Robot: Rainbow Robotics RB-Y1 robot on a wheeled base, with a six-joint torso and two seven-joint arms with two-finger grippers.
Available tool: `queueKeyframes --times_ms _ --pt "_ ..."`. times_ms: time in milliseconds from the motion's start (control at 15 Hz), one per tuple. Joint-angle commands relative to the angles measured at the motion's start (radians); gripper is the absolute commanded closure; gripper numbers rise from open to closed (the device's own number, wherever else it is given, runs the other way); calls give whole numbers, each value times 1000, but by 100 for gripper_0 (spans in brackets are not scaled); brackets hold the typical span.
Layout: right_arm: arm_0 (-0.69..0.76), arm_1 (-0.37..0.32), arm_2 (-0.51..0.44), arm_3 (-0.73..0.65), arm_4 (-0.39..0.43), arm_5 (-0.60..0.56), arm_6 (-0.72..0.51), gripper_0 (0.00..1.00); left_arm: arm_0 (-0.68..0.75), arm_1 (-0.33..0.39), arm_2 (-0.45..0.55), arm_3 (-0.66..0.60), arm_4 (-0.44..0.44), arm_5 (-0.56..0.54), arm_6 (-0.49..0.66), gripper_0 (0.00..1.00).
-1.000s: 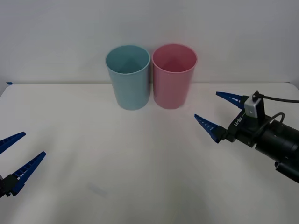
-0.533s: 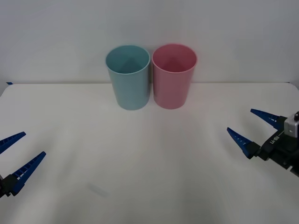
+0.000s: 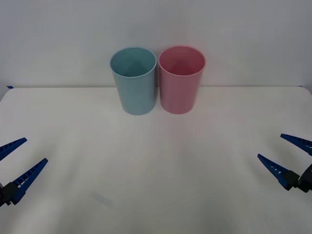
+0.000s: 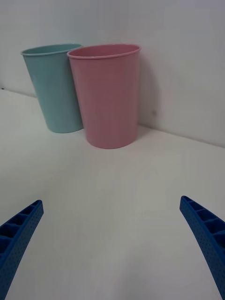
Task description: Grasp the object on the table and drop it into the matching bin: aluminum can to the light blue bin, PET bottle to the pink bin.
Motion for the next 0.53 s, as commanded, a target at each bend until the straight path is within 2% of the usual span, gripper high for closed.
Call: queueKeyframes --times_ms 67,533 --pt "29 0 -46 0 0 -68 -8 0 0 0 0 0 0 0 0 0" --pt "52 0 -58 0 0 -91 0 0 0 0 0 0 0 0 0 0"
